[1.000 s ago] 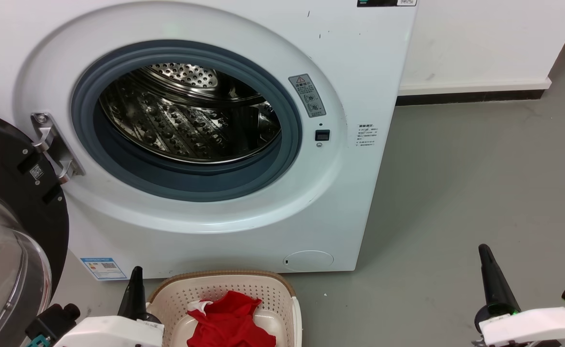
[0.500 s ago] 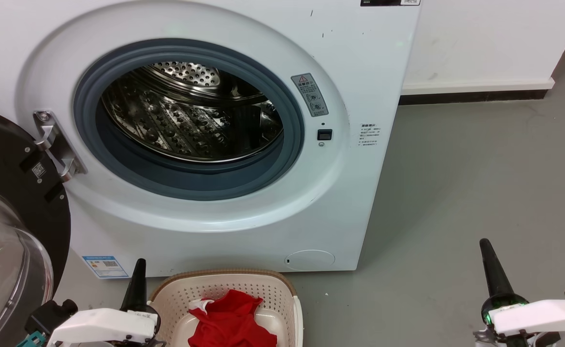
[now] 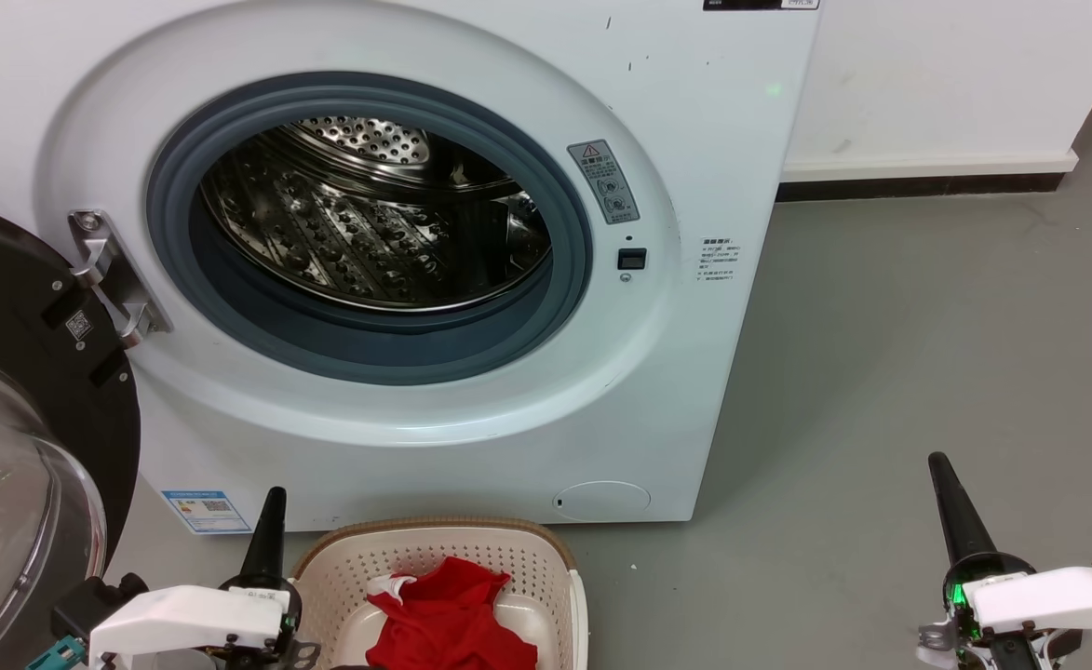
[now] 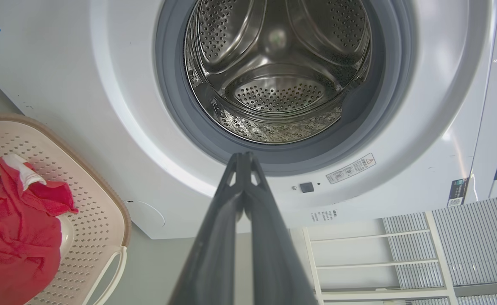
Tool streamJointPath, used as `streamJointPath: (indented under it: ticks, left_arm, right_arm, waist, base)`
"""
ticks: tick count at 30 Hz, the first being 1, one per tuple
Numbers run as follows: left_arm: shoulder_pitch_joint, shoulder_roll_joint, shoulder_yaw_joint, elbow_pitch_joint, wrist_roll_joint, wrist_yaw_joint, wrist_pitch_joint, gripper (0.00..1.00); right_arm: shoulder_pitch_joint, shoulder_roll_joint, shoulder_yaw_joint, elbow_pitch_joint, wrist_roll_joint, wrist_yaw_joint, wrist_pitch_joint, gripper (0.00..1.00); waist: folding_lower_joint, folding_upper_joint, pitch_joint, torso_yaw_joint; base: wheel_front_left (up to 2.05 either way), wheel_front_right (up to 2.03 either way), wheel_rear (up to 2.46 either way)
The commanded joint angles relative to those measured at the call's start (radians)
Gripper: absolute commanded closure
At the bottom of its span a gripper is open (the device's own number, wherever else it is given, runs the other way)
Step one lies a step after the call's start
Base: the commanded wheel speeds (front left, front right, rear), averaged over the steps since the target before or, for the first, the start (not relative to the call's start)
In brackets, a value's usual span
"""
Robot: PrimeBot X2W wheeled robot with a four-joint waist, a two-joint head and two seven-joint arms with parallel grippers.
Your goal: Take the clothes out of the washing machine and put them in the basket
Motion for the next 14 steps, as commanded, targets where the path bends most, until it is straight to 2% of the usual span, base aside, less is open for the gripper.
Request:
streamJointPath:
  ticks: [1,14]
  left_arm:
    - [-0.023,0.002,0.005,-0.003,-0.022,-0.010,0.005,1.00]
    - [-0.045,0.002,0.012,0.013,-0.145,-0.027,0.034,1.00]
  right_arm:
    - [-0.028,-0.005,-0.004,0.000,0.022,0.000,0.005,1.00]
    - [-0.050,-0.003,-0.017,0.023,0.142,0.000,0.037,1.00]
  waist:
    - [-0.0001,0.0000,0.000,0.000]
    - [-0.0001,0.0000,0.003,0.006]
  base:
    - [0.00,0.00,0.00]
    - [0.00,0.00,0.00]
